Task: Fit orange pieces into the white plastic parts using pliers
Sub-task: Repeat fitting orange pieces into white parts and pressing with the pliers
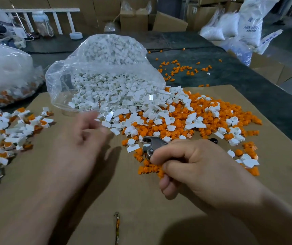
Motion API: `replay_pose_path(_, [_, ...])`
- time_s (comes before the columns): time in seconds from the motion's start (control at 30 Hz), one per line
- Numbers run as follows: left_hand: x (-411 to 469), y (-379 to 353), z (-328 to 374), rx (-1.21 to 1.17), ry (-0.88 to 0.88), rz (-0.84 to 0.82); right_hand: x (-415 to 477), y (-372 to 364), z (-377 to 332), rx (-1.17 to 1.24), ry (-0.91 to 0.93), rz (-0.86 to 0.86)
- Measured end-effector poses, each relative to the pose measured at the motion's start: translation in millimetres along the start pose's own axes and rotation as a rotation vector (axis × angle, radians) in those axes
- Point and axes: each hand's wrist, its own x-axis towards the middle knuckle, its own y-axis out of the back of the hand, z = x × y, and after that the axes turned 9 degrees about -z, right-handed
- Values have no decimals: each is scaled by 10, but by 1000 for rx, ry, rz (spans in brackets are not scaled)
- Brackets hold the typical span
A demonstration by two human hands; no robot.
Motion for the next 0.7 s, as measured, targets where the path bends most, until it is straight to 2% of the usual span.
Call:
replay_pose_path(0.07, [-126,-165,79,227,-167,-139,21,3,11,129,-19,-39])
replay_pose_path(0.1, [-128,-178,69,254,-160,-160,30,13,23,195,-20,-46])
replay_pose_path(0.2, [46,-83,-45,416,-24,-30,46,30,26,324,-32,-125])
replay_pose_path(0.23, [86,-45,-56,478,26,-68,48,29,25,340,-46,-166])
replay_pose_path(0.3, [103,-38,-76,581,101,-251,60,-2,31,338,-87,-248])
replay_pose_path(0.4, [105,-70,-120,666,54,-391,80,-79,50,230,-139,-315])
replay_pose_path(0.57, [65,-99,-152,632,-169,-277,100,-105,75,174,-163,-316])
replay_pose_path(0.7, [-61,-97,-57,566,-251,-245,108,-99,84,124,-187,-268])
